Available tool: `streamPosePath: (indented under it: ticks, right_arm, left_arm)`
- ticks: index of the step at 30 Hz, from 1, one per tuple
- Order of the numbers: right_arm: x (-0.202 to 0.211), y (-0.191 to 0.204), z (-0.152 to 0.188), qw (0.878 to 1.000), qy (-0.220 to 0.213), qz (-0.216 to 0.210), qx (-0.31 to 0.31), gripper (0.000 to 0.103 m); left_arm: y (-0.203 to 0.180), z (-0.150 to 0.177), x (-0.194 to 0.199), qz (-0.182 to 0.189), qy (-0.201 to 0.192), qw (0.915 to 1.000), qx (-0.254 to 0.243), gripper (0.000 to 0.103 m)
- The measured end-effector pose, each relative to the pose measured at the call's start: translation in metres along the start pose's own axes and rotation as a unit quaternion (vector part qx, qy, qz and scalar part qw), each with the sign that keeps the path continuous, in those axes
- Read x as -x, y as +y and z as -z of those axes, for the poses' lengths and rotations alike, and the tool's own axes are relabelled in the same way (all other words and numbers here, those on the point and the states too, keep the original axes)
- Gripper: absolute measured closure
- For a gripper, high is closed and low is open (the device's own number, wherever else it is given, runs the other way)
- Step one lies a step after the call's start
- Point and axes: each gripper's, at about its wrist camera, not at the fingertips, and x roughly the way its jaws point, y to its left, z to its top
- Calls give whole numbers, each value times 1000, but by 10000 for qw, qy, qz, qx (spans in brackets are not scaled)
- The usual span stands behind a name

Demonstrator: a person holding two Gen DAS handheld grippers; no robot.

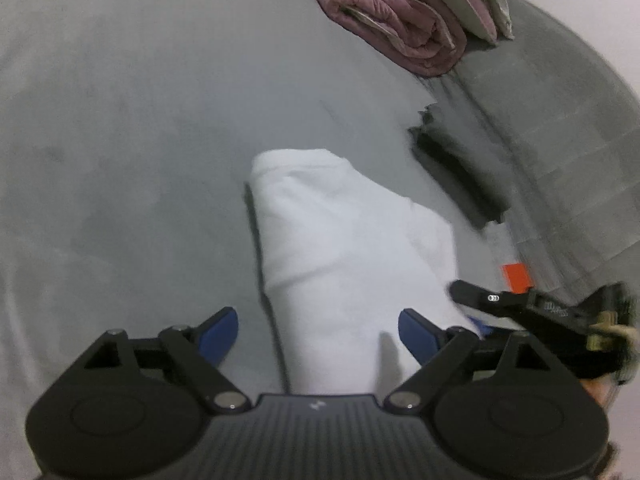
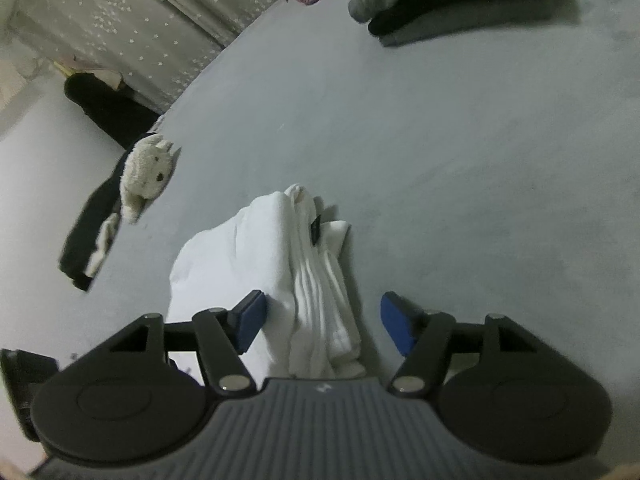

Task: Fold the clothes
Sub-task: 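Grasp the folded shirt edge with both grippers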

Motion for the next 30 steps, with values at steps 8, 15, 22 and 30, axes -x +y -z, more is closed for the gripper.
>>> streamPosePath:
  ticks: [8, 15, 22, 30]
  right_arm:
    - [-16, -21, -7, 9948, 223, -819, -569, 34]
    - [-17, -10, -8, 9958, 228, -820, -337, 34]
    - [-26, 4, -5, 9980, 127, -618, -67, 31]
    - [-31, 28, 11, 9982, -168, -13, 584, 35]
  left_arm:
    - [20, -2, -25, 1007, 152, 9914, 826, 16]
    - [18, 1, -36, 1124, 1, 9894, 924, 16]
    - [10, 6, -33, 879, -343, 9928, 744, 16]
    - [1, 13, -30, 543, -733, 9946, 490, 28]
